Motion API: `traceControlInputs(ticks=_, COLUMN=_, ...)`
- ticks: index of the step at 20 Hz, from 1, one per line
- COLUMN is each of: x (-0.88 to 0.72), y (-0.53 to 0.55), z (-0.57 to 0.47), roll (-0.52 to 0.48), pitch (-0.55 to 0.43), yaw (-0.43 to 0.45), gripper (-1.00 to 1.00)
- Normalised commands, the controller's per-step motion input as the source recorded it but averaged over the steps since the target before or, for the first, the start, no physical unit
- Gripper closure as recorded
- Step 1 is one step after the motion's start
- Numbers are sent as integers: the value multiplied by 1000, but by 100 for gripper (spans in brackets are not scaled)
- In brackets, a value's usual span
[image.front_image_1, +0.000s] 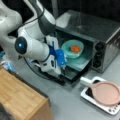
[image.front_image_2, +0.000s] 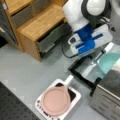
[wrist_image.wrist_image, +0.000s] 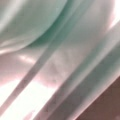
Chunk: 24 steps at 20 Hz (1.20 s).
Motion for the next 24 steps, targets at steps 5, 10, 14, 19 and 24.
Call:
traceControlInputs(ticks=5, x=167, y=-52, z=74, roll=-124, pitch=55, yaw=89, gripper=-100)
traceControlInputs(ticks=10, x=166, y=-87, z=164, roll=-210, pitch=64, yaw=48, gripper=-100)
traceControlInputs(ticks=14, x=135, y=-116, z=290, roll=-339, pitch=64, yaw=28, gripper=-100)
traceControlInputs(ticks=19, x=120, y=-38, z=255, roll=-407, pitch=52, yaw=11, gripper=-100)
traceControlInputs(ticks=24, x=91, y=95, z=248, roll=-337, pitch=75, yaw=14, gripper=-100)
